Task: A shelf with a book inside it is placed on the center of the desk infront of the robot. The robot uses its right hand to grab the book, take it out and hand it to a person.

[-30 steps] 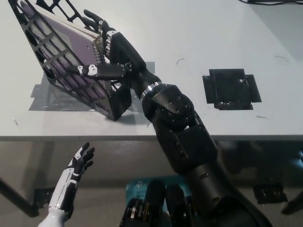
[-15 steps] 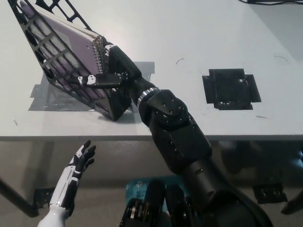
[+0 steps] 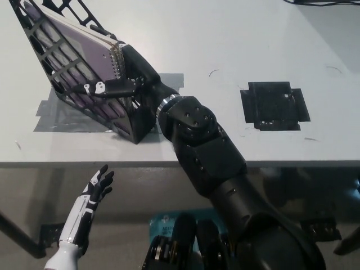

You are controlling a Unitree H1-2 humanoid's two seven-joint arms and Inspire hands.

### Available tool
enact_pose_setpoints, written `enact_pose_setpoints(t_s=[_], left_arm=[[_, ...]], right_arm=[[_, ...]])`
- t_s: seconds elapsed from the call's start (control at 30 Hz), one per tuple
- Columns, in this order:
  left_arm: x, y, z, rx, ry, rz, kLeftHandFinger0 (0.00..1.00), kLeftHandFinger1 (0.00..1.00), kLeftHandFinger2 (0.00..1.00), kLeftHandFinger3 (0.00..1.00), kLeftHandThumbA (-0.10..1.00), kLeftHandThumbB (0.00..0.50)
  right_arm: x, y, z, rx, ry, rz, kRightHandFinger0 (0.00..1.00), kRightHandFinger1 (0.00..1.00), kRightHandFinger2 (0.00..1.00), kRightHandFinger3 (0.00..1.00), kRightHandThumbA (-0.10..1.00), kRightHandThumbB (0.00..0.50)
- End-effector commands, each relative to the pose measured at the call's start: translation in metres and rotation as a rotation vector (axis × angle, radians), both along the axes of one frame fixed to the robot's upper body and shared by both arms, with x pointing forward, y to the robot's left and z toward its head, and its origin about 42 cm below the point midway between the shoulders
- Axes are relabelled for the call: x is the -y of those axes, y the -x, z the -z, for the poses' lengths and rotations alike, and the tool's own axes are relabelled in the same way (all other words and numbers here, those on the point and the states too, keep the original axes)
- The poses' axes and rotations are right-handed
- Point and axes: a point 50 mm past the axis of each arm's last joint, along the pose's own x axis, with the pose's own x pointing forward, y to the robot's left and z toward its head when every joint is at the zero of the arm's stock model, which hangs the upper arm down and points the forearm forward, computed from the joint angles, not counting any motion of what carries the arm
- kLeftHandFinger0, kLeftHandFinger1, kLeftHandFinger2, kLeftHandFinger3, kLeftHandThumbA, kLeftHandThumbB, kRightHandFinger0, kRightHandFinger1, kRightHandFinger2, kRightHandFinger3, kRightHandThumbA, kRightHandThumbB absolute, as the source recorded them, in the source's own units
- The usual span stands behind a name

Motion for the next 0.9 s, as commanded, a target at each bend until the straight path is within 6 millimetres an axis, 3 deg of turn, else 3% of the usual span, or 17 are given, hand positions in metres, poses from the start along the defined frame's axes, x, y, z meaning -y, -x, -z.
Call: enact_pose_setpoints(t_s=[0.0, 0.87], left_arm=[[-0.002, -0.004, -0.015, 0.046, -0.007, 0.032, 1.0, 1.0, 1.0, 1.0, 1.0, 0.262], [-0.003, -0.009, -0.018, 0.065, -0.017, 0.042, 1.0, 1.0, 1.0, 1.0, 1.0, 0.266]], right_arm=[[-0.02, 0.005, -0.044, 0.141, -0.04, -0.028, 1.0, 1.0, 1.0, 1.0, 1.0, 0.336], [-0.017, 0.0, -0.03, 0.123, -0.022, -0.005, 1.0, 1.0, 1.0, 1.0, 1.0, 0.367]])
